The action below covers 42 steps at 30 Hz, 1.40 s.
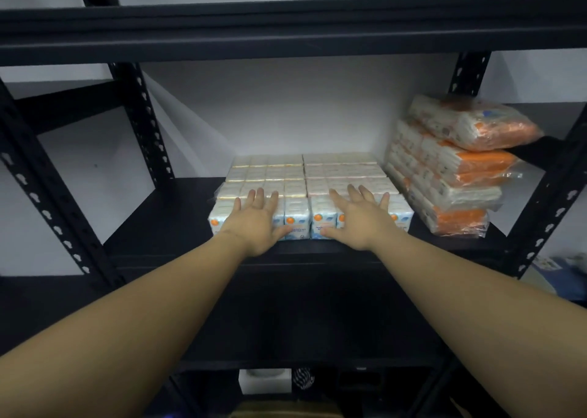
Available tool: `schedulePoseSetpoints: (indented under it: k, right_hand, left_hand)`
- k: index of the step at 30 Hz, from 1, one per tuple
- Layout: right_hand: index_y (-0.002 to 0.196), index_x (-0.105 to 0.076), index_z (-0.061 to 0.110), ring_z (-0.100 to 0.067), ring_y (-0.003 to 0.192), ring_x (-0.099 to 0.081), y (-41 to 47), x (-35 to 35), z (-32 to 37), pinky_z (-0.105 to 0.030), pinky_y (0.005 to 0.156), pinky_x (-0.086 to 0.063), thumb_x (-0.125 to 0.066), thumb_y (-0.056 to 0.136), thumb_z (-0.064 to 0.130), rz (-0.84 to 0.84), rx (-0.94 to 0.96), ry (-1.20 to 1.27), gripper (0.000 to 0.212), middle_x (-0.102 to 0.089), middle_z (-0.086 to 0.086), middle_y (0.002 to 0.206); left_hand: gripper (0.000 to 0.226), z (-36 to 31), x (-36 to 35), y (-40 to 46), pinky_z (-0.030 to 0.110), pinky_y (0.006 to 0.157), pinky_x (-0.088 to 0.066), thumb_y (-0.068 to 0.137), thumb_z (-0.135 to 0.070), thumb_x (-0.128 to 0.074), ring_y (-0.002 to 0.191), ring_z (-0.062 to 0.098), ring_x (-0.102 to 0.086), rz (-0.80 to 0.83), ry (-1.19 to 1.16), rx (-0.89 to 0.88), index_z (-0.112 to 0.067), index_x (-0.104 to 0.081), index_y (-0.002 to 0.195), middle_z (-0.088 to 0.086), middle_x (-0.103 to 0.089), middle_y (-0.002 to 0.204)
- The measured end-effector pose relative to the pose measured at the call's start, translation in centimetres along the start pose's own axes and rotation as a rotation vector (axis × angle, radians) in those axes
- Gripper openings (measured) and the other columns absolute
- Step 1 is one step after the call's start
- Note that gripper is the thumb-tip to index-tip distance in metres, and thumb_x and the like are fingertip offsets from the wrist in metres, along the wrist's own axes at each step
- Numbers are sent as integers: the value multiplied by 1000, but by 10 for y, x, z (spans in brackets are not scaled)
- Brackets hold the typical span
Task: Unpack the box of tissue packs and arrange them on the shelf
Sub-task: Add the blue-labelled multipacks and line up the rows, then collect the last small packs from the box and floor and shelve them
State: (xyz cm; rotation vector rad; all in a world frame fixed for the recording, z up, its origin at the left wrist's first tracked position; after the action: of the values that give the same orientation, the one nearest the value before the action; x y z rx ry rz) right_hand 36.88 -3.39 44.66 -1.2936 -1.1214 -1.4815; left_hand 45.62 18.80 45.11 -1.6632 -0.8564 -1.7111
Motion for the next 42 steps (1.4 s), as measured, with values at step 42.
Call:
schedulePoseSetpoints:
  k: [42]
  right_hand:
    - [161,-27,43,-31,157,-19,-209,-717,-28,-50,125,-25,-60,85,77,262,-226,322,90,-23,-6,170]
  left_hand:
    - [96,-19,-789,-226,41,120,-35,85,-55,-77,153,24,-28,743,-507,21,-24,-27,162,2,-32,165]
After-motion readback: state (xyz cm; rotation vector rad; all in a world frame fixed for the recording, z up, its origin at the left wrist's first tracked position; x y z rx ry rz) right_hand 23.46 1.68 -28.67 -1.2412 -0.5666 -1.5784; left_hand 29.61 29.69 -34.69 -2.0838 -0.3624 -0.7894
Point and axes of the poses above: each hand's wrist, its own y-axis towards the middle knuckle, its own x-axis out of the back of the hand, z = x × y, the point moved 4 cm from there along y, towards the middle knuckle
